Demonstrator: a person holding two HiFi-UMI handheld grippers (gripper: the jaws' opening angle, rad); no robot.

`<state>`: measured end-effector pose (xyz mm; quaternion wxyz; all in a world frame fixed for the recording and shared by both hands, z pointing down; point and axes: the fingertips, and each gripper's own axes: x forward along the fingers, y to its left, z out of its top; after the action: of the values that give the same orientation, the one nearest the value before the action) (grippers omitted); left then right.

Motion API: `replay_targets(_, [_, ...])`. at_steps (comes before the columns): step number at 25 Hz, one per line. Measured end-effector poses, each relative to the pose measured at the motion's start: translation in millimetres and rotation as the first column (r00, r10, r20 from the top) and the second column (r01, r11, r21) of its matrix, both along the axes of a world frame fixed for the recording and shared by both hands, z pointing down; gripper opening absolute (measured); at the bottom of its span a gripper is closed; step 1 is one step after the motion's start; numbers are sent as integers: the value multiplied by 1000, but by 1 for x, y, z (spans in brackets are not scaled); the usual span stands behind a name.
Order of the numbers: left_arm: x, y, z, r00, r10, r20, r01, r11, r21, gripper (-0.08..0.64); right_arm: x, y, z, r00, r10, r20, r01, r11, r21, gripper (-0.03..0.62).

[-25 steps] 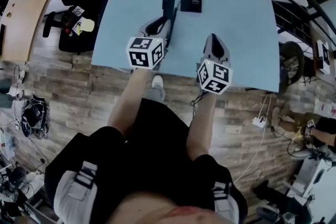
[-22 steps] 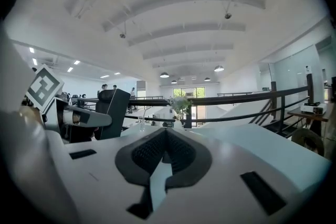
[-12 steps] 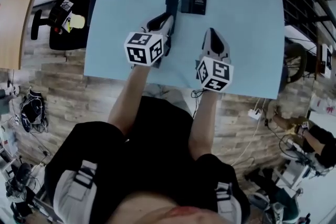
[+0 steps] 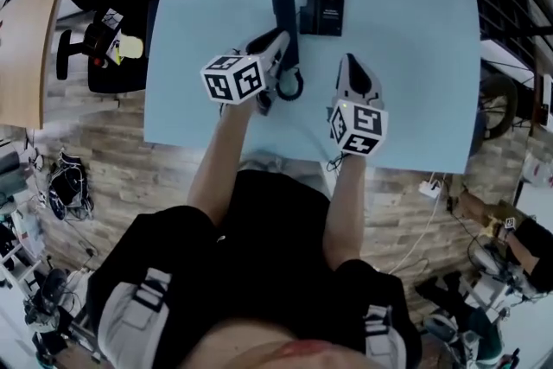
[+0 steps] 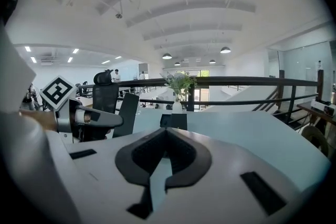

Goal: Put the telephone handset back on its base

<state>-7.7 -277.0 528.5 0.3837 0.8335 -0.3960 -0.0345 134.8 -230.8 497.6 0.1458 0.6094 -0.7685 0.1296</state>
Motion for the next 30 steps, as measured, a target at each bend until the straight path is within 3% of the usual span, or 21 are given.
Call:
replay_targets(4, [9,-24,7,992,46,-121,-50,998,-30,66,10,-11,3,1000,-6,-8,6,1000,-16,-11])
replay_targets(8, [20,-54,10,981,115,-156,-117,993,-5,66,24,-18,3,1000,18,4,-17,1000,-13,-11])
replay_targets(14, [40,-90,32,951,159,-265,-179,983,-50,66,45,-22,10,998,49,-26,-50,998,-39,-11])
replay_targets(26, [67,-118,67,921,262,-289,-301,948,-99,66,91,-30,8,991,123,-55,-126,991,-48,-11])
replay_targets(30, [69,-123,78,919,258,-299,-304,946,-117,66,89,-33,13,991,122,-59,-126,990,-59,-11])
